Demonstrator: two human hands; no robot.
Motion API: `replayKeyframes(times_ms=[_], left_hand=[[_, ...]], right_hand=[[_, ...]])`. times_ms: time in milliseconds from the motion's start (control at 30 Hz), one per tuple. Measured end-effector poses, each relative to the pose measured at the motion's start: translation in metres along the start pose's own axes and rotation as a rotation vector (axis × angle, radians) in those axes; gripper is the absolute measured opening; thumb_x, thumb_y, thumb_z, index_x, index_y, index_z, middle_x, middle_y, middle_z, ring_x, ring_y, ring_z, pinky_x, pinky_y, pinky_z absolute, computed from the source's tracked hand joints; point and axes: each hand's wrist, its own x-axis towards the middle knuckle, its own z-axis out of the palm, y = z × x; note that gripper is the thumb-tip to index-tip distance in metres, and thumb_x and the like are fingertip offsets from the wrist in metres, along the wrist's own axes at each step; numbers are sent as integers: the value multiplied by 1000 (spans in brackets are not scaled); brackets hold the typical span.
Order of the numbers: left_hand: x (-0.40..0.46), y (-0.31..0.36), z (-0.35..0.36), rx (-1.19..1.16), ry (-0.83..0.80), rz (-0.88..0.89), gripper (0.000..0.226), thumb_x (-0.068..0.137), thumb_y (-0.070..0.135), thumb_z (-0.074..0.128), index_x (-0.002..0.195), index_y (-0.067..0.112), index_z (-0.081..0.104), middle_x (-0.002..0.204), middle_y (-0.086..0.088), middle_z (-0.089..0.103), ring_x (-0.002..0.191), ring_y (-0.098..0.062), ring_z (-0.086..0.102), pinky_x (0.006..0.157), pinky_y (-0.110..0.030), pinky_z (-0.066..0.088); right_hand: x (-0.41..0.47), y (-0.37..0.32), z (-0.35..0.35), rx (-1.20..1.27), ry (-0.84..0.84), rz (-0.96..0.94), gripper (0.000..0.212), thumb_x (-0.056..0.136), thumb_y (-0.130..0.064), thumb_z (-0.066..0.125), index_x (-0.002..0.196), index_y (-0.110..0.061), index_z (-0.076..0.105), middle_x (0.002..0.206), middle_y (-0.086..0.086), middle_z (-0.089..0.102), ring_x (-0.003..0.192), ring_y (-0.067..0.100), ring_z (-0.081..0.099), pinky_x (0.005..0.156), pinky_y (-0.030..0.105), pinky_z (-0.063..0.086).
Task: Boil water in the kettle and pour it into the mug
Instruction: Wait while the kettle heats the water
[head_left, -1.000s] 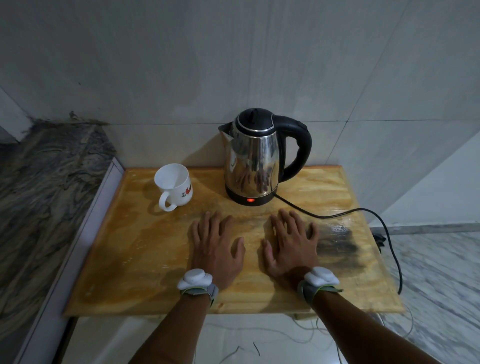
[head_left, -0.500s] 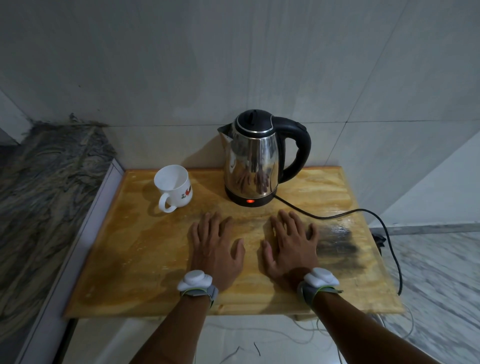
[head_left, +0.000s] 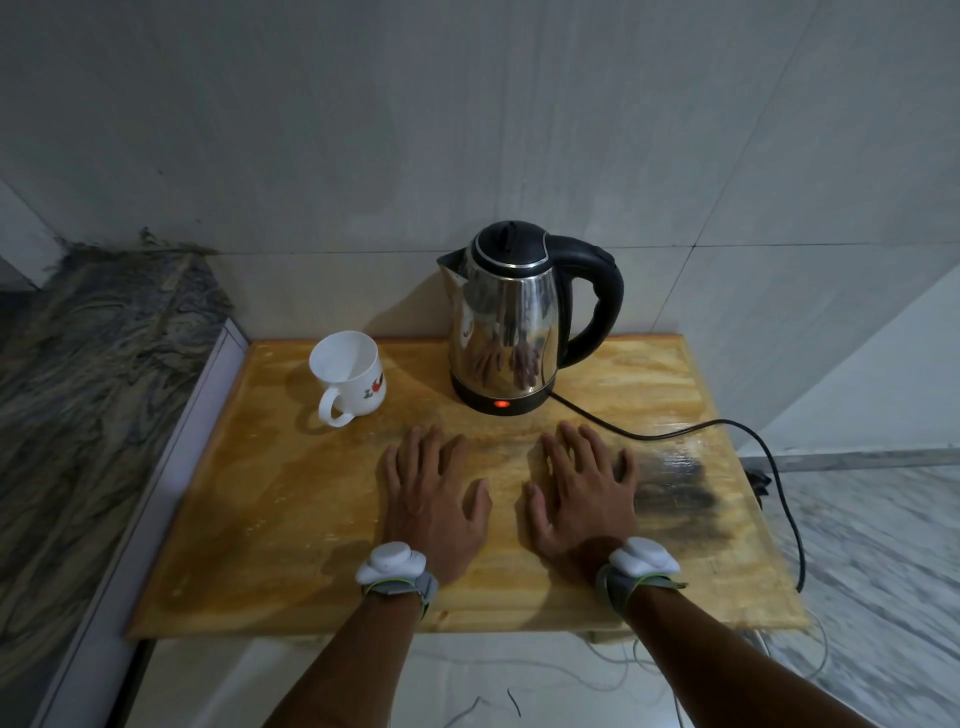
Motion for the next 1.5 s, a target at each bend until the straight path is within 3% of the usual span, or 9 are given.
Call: replayKeyframes(times_ms=[1500], left_hand=[[1,-4,10,-12,21,8,60,90,55,54,142,25,56,151,-9,52,147,-36,41,120,-59,28]], right_hand=[[-2,-4,-7,1,-1,9,69,84,-61,39,144,-27,40,155,2,35,145,23,24,109,65,17]])
